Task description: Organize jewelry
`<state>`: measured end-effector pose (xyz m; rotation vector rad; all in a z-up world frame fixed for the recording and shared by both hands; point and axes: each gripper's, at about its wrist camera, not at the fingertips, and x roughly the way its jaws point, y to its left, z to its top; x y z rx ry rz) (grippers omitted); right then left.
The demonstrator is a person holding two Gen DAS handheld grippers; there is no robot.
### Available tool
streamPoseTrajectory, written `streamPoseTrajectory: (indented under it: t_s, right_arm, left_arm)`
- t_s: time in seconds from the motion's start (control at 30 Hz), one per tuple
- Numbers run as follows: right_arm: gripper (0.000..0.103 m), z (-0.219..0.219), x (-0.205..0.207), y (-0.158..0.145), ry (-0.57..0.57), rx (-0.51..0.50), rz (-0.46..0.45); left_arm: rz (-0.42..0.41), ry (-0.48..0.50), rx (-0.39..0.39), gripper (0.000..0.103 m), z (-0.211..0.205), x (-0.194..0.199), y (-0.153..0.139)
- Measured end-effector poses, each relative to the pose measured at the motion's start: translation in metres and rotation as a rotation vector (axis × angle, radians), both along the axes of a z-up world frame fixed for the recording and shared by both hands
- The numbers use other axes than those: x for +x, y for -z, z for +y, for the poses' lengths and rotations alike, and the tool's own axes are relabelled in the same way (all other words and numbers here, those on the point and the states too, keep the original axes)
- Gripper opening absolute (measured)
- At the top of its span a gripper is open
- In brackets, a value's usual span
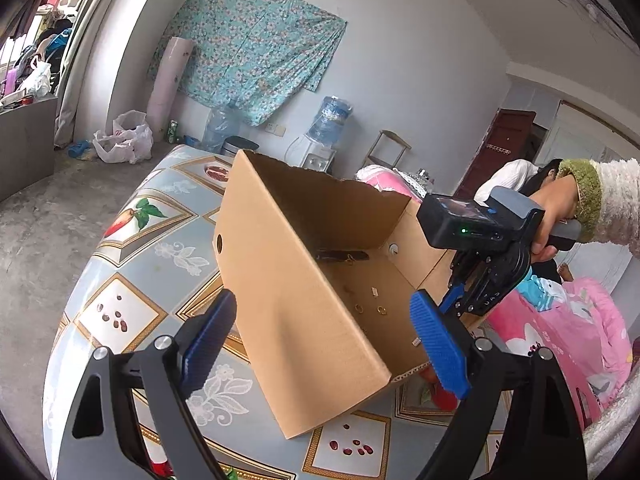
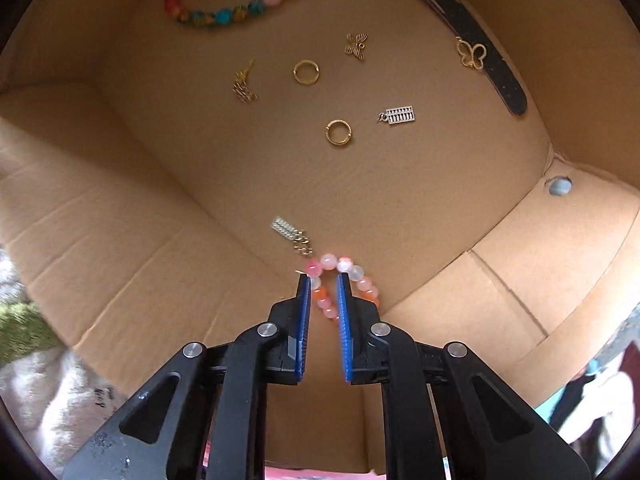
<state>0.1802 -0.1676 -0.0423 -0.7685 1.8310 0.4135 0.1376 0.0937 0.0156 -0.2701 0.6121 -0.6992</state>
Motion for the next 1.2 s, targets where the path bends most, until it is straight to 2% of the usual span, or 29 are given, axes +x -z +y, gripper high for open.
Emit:
streamPoseTrajectory:
  t_s: [0.17,0.27,0.4,0.63,0.67,0.77,0.83,0.93,1.0,1.03,1.13,1.2]
  right_arm:
    - [0.013,-0.004,0.0,0.016,-0.007,-0.052,0.045]
    - [0.017,-0.003,0.002,0.021,-0.007,-0.064,0.039]
    - [0.017,-0.008,0.01,0.026,0.025,-0.069,0.042]
    - [0.013,-0.026,0.01,0.038,0.042,-0.071,0.061]
    - [0.007,-0.025,0.009,0.036,0.038,-0.062,0.05]
    - [0.007,-0.026,0.027,0.031,0.071,-0.029,-0.015]
    - [0.007,-0.027,0.038,0.022,0.058,-0.038,-0.091]
    - [0.008,-0.033,0.057,0.01,0.121,-0.011,-0.166]
    - [0.014,-0.039,0.065,0.003,0.154,0.009,-0.212]
    - [0.03,-0.042,0.067,-0.001,0.166,0.015,-0.23]
    - [0.04,-0.047,0.065,-0.018,0.182,0.085,-0.278]
    - [0.05,-0.05,0.055,-0.031,0.166,0.109,-0.336]
  left_arm:
    - [0.001,0.002,-0.005,0.086,0.003,0.0,0.003]
    - [0.002,0.0,-0.011,0.086,0.004,0.0,0.004]
    - [0.011,0.001,-0.036,0.086,0.009,-0.001,0.007]
    - [-0.01,-0.002,-0.021,0.087,0.013,-0.004,0.005]
    - [-0.011,-0.005,-0.02,0.086,0.013,-0.004,0.005]
    - [-0.013,-0.01,-0.02,0.086,0.013,-0.004,0.004]
    - [-0.009,-0.012,-0.022,0.086,0.015,-0.004,0.005]
    - [0.015,-0.016,-0.033,0.087,0.017,-0.002,0.007]
    - [0.03,-0.026,-0.04,0.087,0.019,0.0,0.008]
    - [0.042,-0.037,-0.042,0.087,0.022,0.002,0.008]
    - [0.064,-0.044,-0.044,0.087,0.023,0.002,0.007]
    - [0.063,-0.055,-0.036,0.087,0.023,0.0,0.002]
